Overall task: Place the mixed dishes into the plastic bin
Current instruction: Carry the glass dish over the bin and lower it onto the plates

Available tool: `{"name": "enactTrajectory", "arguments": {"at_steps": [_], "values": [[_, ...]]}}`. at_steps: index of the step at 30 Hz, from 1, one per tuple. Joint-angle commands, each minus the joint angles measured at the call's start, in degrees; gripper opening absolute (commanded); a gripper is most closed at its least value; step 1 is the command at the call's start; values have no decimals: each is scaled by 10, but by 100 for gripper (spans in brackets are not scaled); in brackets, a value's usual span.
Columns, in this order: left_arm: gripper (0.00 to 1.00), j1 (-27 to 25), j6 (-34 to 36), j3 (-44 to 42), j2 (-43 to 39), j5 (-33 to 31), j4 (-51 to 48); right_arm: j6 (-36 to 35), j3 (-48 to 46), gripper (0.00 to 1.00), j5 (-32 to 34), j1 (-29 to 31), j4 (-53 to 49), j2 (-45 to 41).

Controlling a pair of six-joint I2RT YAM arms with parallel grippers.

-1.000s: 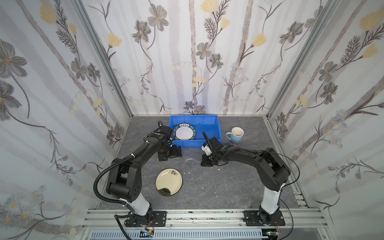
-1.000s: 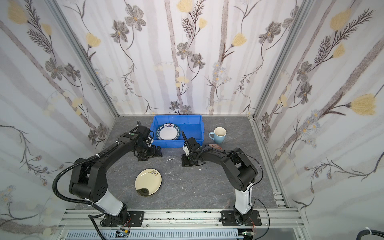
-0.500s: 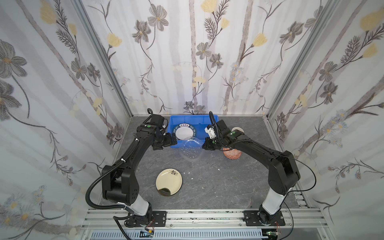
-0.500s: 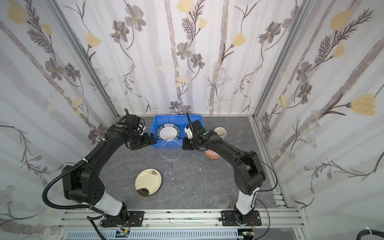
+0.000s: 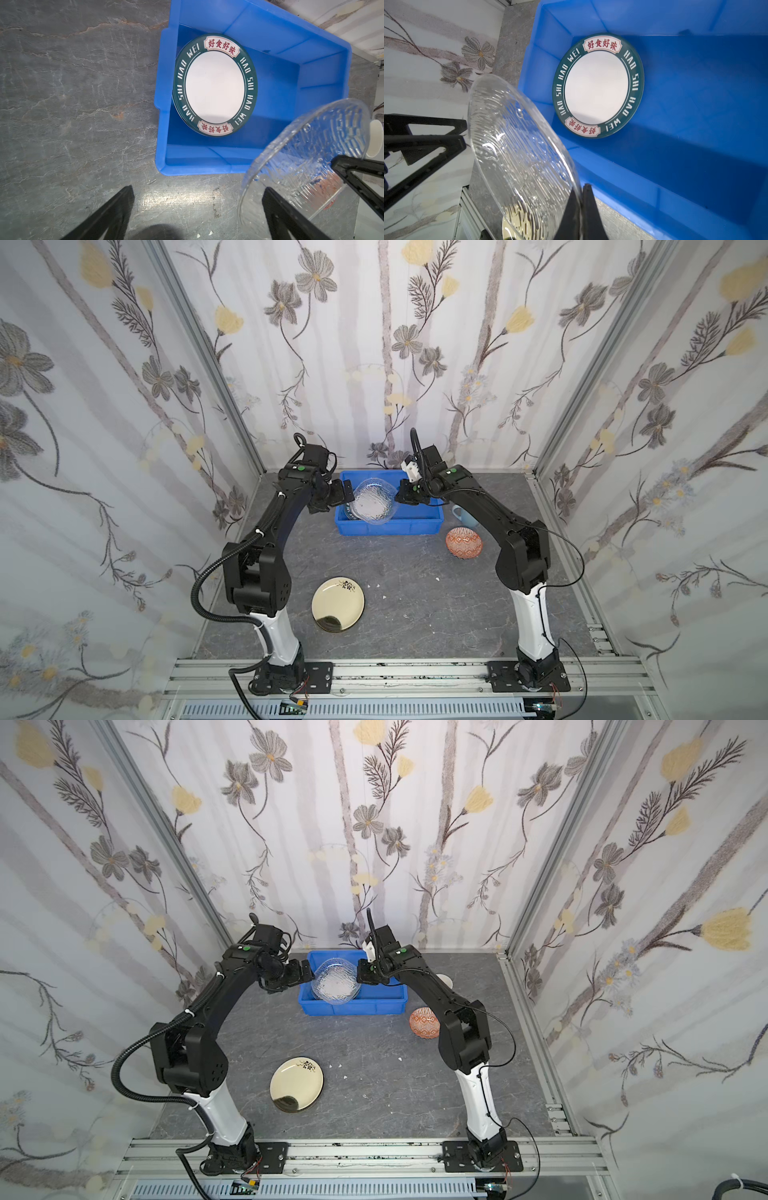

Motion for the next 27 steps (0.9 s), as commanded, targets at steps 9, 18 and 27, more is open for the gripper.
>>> {"name": "enactTrajectory", "arguments": {"at_steps": [9, 18, 27], "values": [[98, 29, 14, 39, 59, 33, 9, 77, 43, 5, -30, -19, 110, 127], [98, 42, 1, 22, 61, 33, 11, 118, 89, 6, -30, -28, 175, 181], [97, 51, 3, 42, 82, 39, -1, 155, 120, 8, -39, -33, 194, 217]]}}
